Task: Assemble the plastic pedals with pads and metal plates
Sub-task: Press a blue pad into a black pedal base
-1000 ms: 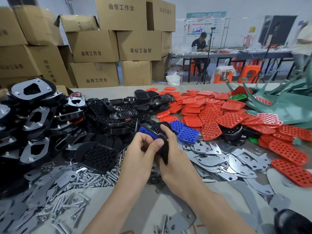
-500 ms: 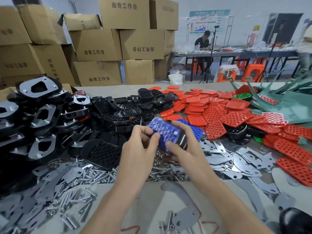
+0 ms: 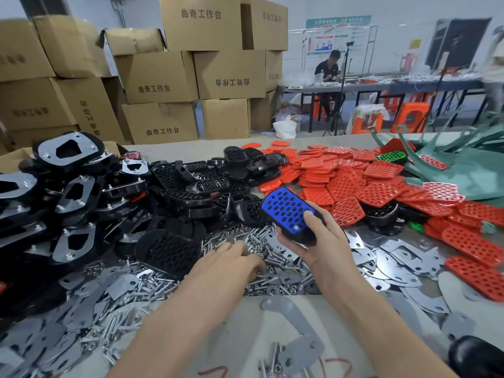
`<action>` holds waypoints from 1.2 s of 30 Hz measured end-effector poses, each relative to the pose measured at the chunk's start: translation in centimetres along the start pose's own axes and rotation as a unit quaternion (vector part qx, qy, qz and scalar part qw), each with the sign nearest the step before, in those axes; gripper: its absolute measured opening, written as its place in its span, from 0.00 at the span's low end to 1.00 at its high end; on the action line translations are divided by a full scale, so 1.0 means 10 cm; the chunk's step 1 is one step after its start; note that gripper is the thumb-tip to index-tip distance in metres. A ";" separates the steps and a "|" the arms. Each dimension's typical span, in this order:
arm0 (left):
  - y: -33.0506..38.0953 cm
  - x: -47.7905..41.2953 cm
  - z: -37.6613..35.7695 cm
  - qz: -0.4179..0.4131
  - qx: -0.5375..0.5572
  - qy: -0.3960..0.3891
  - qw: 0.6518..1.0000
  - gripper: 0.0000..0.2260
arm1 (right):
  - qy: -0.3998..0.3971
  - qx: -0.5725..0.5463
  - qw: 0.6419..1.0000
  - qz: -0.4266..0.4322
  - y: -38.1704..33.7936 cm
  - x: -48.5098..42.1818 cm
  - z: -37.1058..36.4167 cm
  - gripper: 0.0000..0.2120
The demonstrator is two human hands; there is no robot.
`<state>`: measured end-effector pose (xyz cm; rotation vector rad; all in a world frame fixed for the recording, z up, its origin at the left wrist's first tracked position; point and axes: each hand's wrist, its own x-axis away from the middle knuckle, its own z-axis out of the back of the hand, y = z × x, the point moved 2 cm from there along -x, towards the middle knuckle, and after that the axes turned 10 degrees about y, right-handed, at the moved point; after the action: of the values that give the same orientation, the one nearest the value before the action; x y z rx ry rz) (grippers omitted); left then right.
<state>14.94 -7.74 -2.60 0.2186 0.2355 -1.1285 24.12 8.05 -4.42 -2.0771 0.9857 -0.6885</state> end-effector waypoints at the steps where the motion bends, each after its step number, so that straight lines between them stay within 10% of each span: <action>1: 0.01 -0.01 -0.02 -0.026 -0.018 0.010 0.999 0.11 | 0.003 -0.001 1.000 0.001 -0.01 0.00 0.00 0.08; 7: 0.00 -0.05 -0.10 -0.073 -0.060 0.025 0.995 0.08 | 0.004 0.012 1.000 0.012 -0.02 -0.02 0.01 0.09; 10: 0.02 -0.08 -0.07 0.006 0.093 0.083 0.992 0.05 | -0.011 0.034 0.999 0.028 -0.02 -0.02 0.01 0.10; 17: 0.00 -0.12 0.04 0.231 0.507 0.312 0.769 0.05 | -0.059 0.104 0.991 0.063 0.03 0.00 0.00 0.14; 20: -0.03 -0.10 0.04 0.240 0.548 0.333 0.729 0.04 | -0.103 0.132 0.984 0.062 0.07 0.03 -0.05 0.20; 36: -0.13 -0.03 0.03 0.233 0.379 0.367 0.817 0.05 | -0.173 0.217 0.952 0.132 0.02 0.18 -0.08 0.23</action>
<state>13.62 -8.12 -2.31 1.3704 0.3768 -0.5418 24.46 6.19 -3.83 -1.5741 0.8045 -0.3442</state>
